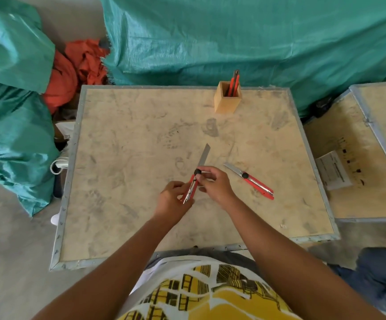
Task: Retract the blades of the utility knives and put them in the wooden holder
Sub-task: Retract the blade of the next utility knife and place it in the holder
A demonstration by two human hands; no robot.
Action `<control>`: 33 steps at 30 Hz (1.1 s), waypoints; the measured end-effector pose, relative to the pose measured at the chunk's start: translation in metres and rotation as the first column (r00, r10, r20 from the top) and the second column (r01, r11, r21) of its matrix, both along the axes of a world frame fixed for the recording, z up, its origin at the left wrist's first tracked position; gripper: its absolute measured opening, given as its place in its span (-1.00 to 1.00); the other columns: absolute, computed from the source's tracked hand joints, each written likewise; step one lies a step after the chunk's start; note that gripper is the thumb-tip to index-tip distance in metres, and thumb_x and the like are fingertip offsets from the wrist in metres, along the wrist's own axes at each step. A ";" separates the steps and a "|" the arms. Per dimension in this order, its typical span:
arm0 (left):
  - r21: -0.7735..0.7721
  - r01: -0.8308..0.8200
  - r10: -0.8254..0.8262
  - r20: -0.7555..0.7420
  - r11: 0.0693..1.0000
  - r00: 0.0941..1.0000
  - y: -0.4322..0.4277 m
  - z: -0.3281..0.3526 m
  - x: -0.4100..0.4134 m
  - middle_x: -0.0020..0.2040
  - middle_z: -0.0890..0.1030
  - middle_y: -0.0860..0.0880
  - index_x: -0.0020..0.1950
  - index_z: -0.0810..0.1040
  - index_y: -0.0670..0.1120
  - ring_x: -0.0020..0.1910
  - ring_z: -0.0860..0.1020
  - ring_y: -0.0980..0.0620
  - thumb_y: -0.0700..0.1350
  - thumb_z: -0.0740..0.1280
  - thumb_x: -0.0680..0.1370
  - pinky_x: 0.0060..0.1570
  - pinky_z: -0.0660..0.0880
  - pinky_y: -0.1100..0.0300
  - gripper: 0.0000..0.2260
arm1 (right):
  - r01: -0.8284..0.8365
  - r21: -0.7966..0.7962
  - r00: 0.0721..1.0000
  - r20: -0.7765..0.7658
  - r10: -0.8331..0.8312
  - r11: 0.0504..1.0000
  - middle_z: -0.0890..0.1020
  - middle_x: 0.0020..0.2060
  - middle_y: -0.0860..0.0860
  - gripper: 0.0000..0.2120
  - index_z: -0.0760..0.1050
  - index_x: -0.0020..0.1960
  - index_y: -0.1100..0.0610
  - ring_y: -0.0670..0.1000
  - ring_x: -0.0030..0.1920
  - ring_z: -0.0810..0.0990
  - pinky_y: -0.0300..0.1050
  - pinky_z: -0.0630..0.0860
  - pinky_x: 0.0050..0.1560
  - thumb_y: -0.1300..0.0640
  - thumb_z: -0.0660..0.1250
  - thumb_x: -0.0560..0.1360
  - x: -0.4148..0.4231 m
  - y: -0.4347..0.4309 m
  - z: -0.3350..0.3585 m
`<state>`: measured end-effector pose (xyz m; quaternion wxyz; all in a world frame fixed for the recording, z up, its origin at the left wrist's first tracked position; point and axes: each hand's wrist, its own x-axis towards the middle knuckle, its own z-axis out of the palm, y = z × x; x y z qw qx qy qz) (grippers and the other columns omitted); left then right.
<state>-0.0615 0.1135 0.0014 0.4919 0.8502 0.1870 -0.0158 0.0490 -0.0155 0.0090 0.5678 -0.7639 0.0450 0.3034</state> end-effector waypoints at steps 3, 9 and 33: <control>-0.139 -0.040 0.044 0.026 0.990 0.999 -0.004 0.021 0.000 0.11 0.64 0.01 0.33 0.58 0.08 -0.06 0.65 0.05 -0.21 0.41 0.52 -0.07 0.65 0.17 -0.60 | -0.024 0.041 0.998 0.056 0.022 0.999 0.71 0.08 0.11 -0.78 0.63 0.19 0.10 -0.03 -0.12 0.73 -0.19 0.68 -0.12 0.22 0.43 0.55 0.007 -0.008 0.023; -0.405 0.000 -0.012 -0.025 0.914 1.000 -0.016 0.064 0.005 0.17 0.67 0.16 0.34 0.55 0.12 -0.22 0.66 0.10 -0.35 0.33 0.55 -0.02 0.66 0.13 -0.52 | -0.092 0.081 0.982 0.174 0.077 0.993 0.71 0.07 0.02 -0.76 0.65 0.21 0.08 -0.08 -0.15 0.72 -0.25 0.64 -0.16 0.24 0.43 0.56 0.020 -0.035 0.071; -0.558 -0.267 0.353 0.051 0.786 0.934 -0.120 0.121 0.090 0.14 0.71 0.09 0.36 0.54 -0.11 -0.03 0.71 -0.06 -0.44 0.33 0.54 -0.14 0.69 -0.01 -0.56 | -0.644 -0.176 0.626 0.438 0.645 0.745 0.66 0.03 -0.09 -0.74 0.70 0.17 0.07 -0.07 0.04 0.66 -0.20 0.63 0.09 0.20 0.51 0.48 0.116 -0.129 0.128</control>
